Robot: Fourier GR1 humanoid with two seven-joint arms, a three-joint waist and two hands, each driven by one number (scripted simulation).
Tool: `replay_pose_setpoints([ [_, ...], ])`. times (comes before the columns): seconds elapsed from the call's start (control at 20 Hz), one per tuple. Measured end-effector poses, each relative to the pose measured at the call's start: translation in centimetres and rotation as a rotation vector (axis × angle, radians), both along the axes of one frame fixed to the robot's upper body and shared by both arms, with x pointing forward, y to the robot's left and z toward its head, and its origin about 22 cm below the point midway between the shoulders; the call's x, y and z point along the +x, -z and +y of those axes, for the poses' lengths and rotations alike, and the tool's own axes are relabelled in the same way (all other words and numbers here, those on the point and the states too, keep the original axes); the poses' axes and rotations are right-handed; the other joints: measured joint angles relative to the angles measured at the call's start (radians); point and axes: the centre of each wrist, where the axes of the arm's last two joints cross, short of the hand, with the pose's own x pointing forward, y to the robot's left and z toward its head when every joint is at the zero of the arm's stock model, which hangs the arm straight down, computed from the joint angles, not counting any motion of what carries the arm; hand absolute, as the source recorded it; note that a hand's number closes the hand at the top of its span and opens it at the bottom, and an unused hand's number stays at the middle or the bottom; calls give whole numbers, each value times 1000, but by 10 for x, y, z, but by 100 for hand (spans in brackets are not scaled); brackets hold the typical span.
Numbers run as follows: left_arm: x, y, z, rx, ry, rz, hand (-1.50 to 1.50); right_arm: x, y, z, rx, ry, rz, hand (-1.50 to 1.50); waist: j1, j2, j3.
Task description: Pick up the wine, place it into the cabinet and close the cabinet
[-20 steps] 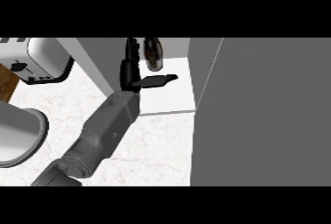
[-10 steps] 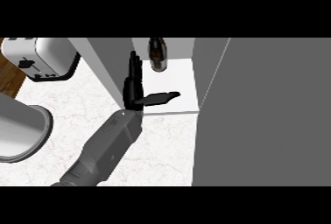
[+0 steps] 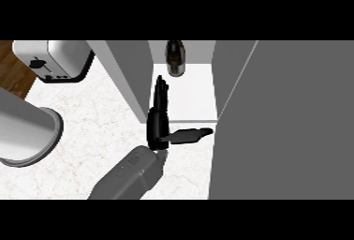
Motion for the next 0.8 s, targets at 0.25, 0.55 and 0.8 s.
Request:
replay_pose_setpoints([
  [0.25, -40, -5, -8, -30, 25, -16, -150, -4, 8, -3, -2, 4, 8, -150, 9, -1, 0],
  [0.55, -76, -25, -9, -67, 16, -32, -150, -2, 4, -5, -7, 17, -4, -150, 11, 0, 0],
  [0.8, -110, -34, 1, -66, -5, -29, -150, -6, 9, -4, -6, 10, 13, -150, 10, 0, 0],
])
